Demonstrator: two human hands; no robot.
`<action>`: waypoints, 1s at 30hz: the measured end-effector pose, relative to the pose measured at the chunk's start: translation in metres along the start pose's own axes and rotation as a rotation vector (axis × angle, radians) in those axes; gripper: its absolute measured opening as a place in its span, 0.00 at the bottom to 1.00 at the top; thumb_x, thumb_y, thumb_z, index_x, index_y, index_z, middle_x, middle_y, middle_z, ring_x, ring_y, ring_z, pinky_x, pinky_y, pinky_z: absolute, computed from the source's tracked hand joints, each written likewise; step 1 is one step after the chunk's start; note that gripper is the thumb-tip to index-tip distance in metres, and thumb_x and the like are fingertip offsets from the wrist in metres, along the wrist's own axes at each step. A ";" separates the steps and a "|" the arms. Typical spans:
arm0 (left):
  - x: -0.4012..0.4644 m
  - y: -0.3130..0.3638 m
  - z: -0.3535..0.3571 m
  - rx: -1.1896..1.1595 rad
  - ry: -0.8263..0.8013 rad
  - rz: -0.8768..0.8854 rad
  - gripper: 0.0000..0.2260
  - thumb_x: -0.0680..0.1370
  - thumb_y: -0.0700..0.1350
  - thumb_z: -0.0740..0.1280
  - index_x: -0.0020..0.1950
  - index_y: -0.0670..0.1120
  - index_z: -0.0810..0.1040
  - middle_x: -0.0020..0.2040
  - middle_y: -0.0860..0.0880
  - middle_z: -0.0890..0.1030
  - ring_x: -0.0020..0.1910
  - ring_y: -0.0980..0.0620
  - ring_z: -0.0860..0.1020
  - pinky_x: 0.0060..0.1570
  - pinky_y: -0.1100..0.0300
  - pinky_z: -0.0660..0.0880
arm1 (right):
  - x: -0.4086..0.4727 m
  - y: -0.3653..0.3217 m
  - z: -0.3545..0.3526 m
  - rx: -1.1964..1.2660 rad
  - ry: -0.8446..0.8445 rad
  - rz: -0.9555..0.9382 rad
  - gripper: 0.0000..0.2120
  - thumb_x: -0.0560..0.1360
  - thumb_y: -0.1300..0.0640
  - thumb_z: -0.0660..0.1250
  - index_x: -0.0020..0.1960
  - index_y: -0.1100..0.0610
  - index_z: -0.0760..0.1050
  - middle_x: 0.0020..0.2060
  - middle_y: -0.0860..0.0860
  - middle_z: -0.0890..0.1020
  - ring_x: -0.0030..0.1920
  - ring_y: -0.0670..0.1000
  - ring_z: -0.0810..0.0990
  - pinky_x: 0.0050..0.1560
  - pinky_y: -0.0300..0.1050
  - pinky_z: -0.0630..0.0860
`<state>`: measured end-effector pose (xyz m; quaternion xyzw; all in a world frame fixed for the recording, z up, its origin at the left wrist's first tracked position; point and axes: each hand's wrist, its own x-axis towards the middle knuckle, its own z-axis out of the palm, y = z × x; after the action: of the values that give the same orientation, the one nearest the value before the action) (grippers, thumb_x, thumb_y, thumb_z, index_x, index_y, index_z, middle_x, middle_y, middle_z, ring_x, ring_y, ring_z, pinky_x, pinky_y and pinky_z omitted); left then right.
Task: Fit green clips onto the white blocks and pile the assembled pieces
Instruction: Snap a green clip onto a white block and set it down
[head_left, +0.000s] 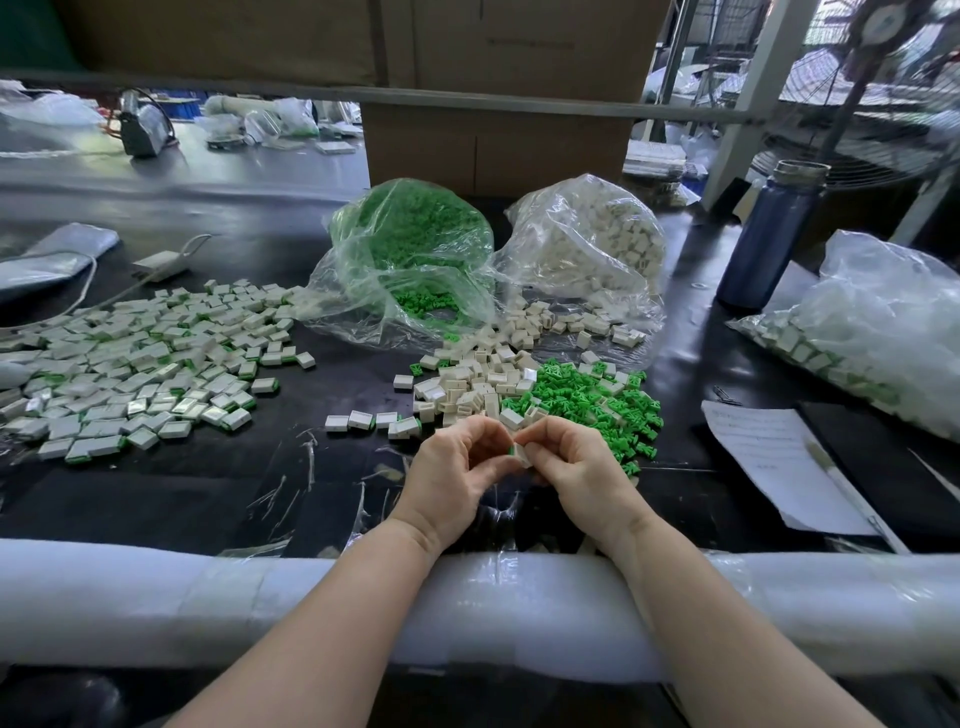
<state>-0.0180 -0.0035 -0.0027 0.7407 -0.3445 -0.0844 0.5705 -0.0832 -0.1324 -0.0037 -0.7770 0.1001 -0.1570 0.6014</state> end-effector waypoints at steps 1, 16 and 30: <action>0.000 0.000 0.000 0.018 -0.006 0.004 0.11 0.71 0.37 0.72 0.40 0.53 0.75 0.37 0.54 0.78 0.36 0.61 0.75 0.43 0.70 0.74 | 0.000 0.000 0.000 0.000 0.000 0.001 0.11 0.76 0.69 0.62 0.42 0.56 0.77 0.36 0.49 0.79 0.38 0.46 0.77 0.42 0.38 0.75; 0.002 0.002 -0.003 -0.139 -0.048 -0.073 0.09 0.71 0.36 0.71 0.41 0.47 0.74 0.36 0.52 0.75 0.33 0.61 0.71 0.37 0.70 0.72 | -0.001 -0.004 0.001 0.101 0.052 -0.015 0.13 0.76 0.70 0.62 0.40 0.55 0.79 0.35 0.47 0.81 0.39 0.51 0.80 0.44 0.51 0.79; 0.004 -0.004 -0.006 -0.067 0.288 -0.132 0.08 0.74 0.38 0.69 0.45 0.51 0.76 0.41 0.46 0.81 0.37 0.49 0.82 0.41 0.54 0.80 | -0.003 -0.005 -0.002 -0.050 0.189 -0.076 0.06 0.72 0.64 0.70 0.40 0.53 0.78 0.35 0.49 0.81 0.35 0.41 0.78 0.39 0.33 0.75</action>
<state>-0.0104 -0.0002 -0.0029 0.7469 -0.2066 -0.0260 0.6315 -0.0869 -0.1317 0.0011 -0.7767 0.1308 -0.2495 0.5633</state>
